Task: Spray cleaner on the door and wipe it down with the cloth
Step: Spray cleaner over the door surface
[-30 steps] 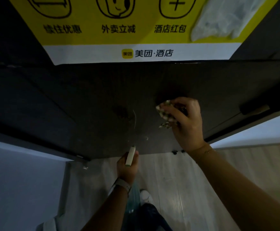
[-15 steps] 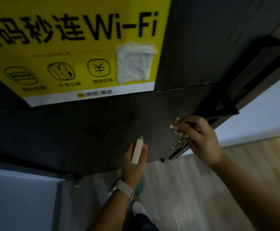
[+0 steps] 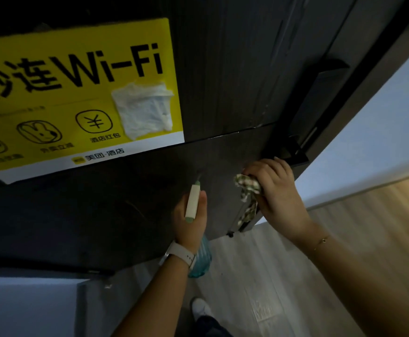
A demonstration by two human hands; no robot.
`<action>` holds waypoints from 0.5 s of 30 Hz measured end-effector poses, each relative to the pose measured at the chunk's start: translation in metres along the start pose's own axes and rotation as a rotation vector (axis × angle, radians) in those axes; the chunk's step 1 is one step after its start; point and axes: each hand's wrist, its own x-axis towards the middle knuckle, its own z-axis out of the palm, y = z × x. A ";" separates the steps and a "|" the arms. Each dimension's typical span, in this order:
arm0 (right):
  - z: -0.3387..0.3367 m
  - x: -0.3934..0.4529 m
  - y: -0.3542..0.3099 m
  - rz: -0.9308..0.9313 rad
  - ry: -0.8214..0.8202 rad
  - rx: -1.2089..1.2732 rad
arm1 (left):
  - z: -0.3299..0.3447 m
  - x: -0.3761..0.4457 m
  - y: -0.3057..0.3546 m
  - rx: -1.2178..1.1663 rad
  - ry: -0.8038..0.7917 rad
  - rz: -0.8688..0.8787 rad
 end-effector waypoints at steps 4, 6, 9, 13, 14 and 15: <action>0.001 0.001 -0.002 0.019 -0.008 0.034 | 0.003 -0.003 -0.009 0.027 -0.002 -0.013; 0.002 0.001 -0.002 0.022 0.003 0.032 | 0.003 -0.007 -0.017 0.040 -0.021 -0.029; 0.003 0.001 -0.004 0.024 0.024 0.055 | 0.001 -0.018 -0.031 0.020 -0.088 -0.095; 0.002 0.001 -0.005 0.037 0.030 0.088 | 0.004 -0.032 -0.062 0.032 -0.143 -0.182; 0.002 0.001 -0.006 0.041 0.025 0.090 | 0.006 -0.034 -0.068 0.024 -0.155 -0.218; 0.003 0.000 -0.006 0.045 0.020 0.089 | 0.009 -0.035 -0.075 0.020 -0.164 -0.251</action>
